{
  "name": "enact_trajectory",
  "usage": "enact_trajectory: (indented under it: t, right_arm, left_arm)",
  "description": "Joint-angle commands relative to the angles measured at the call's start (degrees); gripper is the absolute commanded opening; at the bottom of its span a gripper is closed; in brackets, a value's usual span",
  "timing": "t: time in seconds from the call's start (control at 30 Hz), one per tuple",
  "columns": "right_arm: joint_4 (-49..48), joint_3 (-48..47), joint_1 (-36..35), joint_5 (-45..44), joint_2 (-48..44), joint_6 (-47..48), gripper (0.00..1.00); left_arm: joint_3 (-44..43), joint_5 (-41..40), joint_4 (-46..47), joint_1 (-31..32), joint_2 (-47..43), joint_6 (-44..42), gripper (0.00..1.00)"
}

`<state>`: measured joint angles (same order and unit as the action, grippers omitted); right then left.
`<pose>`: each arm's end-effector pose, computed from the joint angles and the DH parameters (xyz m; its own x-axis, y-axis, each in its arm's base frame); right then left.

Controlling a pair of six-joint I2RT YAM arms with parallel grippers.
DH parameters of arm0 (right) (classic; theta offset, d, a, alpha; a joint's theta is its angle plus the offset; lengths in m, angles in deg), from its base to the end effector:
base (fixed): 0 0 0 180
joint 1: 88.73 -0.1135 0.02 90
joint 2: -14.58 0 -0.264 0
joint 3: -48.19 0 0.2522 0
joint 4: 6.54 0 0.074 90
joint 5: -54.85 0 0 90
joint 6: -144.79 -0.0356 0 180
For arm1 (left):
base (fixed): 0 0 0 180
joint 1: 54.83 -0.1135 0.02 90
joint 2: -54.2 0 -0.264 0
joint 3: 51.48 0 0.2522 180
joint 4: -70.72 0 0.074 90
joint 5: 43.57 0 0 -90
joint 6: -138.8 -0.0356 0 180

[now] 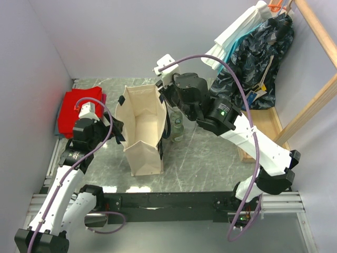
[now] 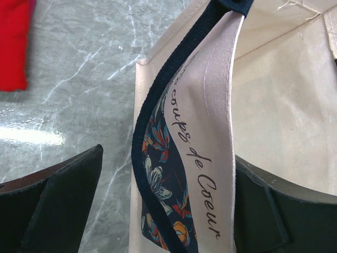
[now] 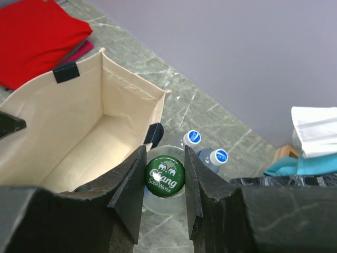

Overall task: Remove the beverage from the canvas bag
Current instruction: Place the drink at the center of the board.

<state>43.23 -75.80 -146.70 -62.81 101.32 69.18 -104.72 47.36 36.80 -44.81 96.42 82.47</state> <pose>0.1778 0.2530 0.5069 0.0155 -0.3902 -0.9206 -0.5231 0.7815 -0.3401 0.1703 -0.0307 0.2965 -0.4235 -0.4881 -0.7631 -0.0554 0.8548 -0.5160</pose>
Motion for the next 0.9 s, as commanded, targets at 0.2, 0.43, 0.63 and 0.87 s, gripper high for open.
enact_trajectory:
  t: [0.2,0.43,0.63,0.87]
  right_arm:
    - [-10.4,2.6,2.3,-4.2,-8.0,-1.1,0.0]
    - [-10.4,5.3,4.5,-3.0,-10.3,-3.3,0.0]
    - [-9.6,8.3,6.8,-2.1,-12.5,-5.6,0.0]
    - [-9.7,12.6,9.4,-1.7,-15.3,-7.7,0.0]
  left_arm:
    - [-1.2,1.4,1.9,0.3,0.1,-0.7,0.96]
    - [-1.2,1.7,2.0,0.3,0.2,-0.7,0.96]
    - [-1.1,2.1,2.1,0.3,0.3,-0.6,0.96]
    - [-1.2,2.5,2.3,0.3,0.6,-0.8,0.96]
